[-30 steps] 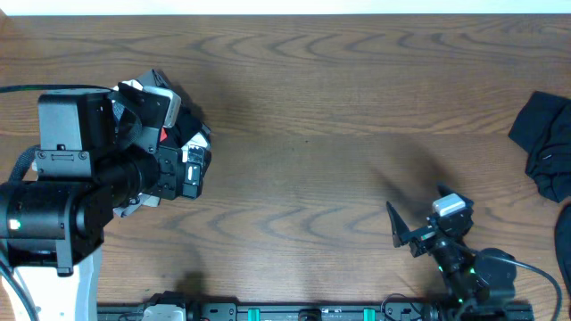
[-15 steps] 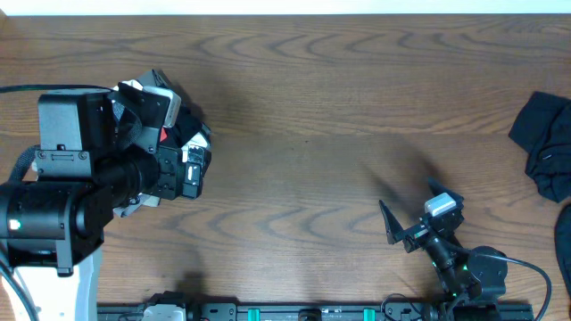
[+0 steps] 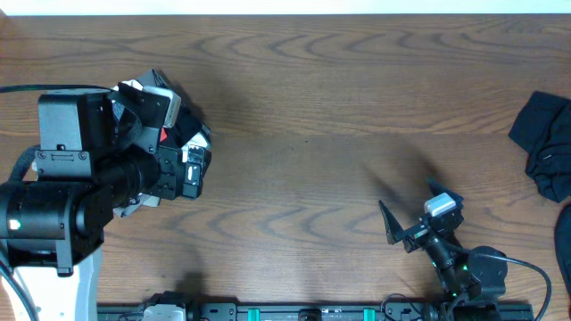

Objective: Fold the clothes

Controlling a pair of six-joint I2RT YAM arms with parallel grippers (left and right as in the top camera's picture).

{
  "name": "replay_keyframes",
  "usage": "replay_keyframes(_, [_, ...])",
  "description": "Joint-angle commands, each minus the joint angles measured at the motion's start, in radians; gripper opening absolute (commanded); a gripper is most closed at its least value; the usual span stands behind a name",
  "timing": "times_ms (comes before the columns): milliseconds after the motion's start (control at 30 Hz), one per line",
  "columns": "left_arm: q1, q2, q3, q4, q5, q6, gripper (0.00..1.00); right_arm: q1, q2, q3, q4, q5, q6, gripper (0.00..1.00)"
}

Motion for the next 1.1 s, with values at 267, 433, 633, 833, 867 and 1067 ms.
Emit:
replay_keyframes(267, [-0.011,-0.040,-0.017,-0.003,-0.003,-0.005,0.98,-0.005,-0.005,-0.007,0.003,-0.010,-0.011,0.99])
replay_keyframes(433, [-0.007,-0.213,-0.126,0.187,-0.036,0.010,0.98,-0.005,-0.005,-0.007,0.003,-0.010,-0.011,0.99])
replay_keyframes(633, [-0.007,-0.456,-0.430,0.516,-0.036,0.010,0.98,-0.005,-0.005,-0.007,0.003,-0.010,-0.011,0.99])
replay_keyframes(833, [-0.007,-0.712,-0.829,0.863,-0.031,-0.014,0.98,-0.005,-0.005,-0.007,0.003,-0.010,-0.011,0.99])
replay_keyframes(867, [-0.007,-0.754,-0.895,0.921,-0.027,-0.017,0.98,-0.005,-0.005,-0.007,0.003,-0.010,-0.011,0.99])
replay_keyframes(1067, [-0.007,-0.933,-1.157,1.081,-0.028,-0.070,0.98,-0.005,-0.005,-0.007,0.003,-0.010,-0.011,0.99])
